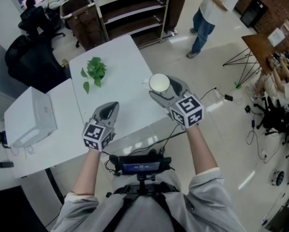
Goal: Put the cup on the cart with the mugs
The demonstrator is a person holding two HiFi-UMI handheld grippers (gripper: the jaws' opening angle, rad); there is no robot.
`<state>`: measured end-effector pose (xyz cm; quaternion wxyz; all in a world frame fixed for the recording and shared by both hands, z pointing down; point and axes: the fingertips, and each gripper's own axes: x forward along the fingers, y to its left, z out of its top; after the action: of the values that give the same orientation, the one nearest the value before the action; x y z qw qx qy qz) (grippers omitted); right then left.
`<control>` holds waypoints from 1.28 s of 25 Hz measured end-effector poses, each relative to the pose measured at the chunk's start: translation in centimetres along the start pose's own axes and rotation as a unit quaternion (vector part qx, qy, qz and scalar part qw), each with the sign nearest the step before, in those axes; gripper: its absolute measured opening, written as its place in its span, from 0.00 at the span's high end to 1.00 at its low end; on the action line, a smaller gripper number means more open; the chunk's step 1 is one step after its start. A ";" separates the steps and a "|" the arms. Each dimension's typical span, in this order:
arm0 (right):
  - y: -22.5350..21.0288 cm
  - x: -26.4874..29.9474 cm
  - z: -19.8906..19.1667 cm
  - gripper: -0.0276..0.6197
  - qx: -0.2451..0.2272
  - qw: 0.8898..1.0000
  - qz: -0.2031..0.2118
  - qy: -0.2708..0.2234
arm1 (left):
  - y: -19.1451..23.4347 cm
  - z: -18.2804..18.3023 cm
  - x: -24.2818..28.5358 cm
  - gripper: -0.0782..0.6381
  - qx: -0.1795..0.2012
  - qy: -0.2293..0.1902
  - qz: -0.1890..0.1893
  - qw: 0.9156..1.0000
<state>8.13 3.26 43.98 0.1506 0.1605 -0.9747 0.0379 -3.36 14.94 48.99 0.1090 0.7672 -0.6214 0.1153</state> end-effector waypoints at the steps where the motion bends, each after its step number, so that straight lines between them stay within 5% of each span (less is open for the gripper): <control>1: -1.5 -1.6 -0.6 0.38 0.003 1.000 -0.015 0.000 | -1.4 0.5 1.6 0.89 0.005 -0.003 -0.013 1.000; 9: -11.9 -12.7 -4.1 0.38 0.049 0.989 -0.142 -0.007 | -11.7 3.9 11.9 0.89 0.041 0.008 -0.128 0.991; 19: -19.7 -19.4 -6.4 0.38 0.105 0.954 -0.279 -0.033 | -18.1 6.7 21.6 0.89 0.085 0.008 -0.258 0.962; 26: -22.9 -21.1 -7.0 0.38 0.122 0.937 -0.326 -0.036 | -20.3 8.2 25.4 0.89 0.095 0.005 -0.304 0.948; 32: -26.1 -22.3 -7.1 0.38 0.124 0.933 -0.337 -0.036 | -22.1 7.9 28.8 0.89 0.095 0.017 -0.320 0.943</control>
<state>38.67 -13.81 44.60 0.0980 0.4984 -0.8556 0.0997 24.39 -9.70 49.95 0.0775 0.9303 -0.3276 0.1455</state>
